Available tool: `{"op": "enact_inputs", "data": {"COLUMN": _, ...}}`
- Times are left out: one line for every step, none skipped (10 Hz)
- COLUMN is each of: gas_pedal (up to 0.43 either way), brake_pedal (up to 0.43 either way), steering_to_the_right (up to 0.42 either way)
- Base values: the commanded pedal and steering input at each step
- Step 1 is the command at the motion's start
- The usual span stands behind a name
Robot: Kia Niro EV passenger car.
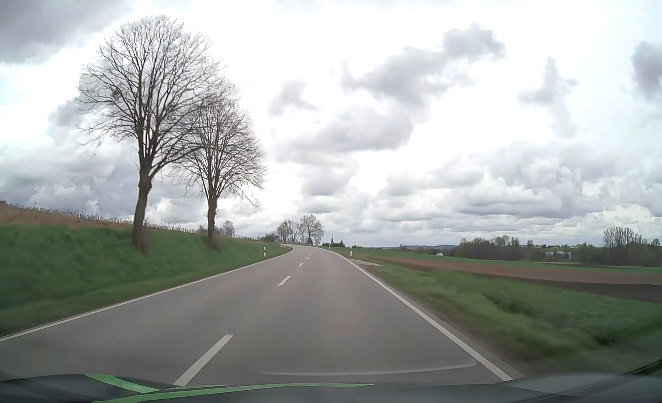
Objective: Follow the waypoints while adhering to traffic rules and regulations
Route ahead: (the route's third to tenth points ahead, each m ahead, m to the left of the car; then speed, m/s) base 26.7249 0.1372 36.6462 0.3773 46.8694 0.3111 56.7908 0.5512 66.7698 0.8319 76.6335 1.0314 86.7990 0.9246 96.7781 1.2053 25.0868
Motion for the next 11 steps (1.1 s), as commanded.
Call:
{"op": "enact_inputs", "data": {"gas_pedal": 0.280, "brake_pedal": 0.000, "steering_to_the_right": -0.002}}
{"op": "enact_inputs", "data": {"gas_pedal": 0.280, "brake_pedal": 0.000, "steering_to_the_right": -0.002}}
{"op": "enact_inputs", "data": {"gas_pedal": 0.280, "brake_pedal": 0.000, "steering_to_the_right": -0.002}}
{"op": "enact_inputs", "data": {"gas_pedal": 0.280, "brake_pedal": 0.000, "steering_to_the_right": -0.002}}
{"op": "enact_inputs", "data": {"gas_pedal": 0.280, "brake_pedal": 0.000, "steering_to_the_right": -0.002}}
{"op": "enact_inputs", "data": {"gas_pedal": 0.280, "brake_pedal": 0.000, "steering_to_the_right": -0.002}}
{"op": "enact_inputs", "data": {"gas_pedal": 0.280, "brake_pedal": 0.000, "steering_to_the_right": -0.002}}
{"op": "enact_inputs", "data": {"gas_pedal": 0.280, "brake_pedal": 0.000, "steering_to_the_right": -0.002}}
{"op": "enact_inputs", "data": {"gas_pedal": 0.280, "brake_pedal": 0.000, "steering_to_the_right": -0.002}}
{"op": "enact_inputs", "data": {"gas_pedal": 0.280, "brake_pedal": 0.000, "steering_to_the_right": -0.002}}
{"op": "enact_inputs", "data": {"gas_pedal": 0.280, "brake_pedal": 0.000, "steering_to_the_right": -0.003}}
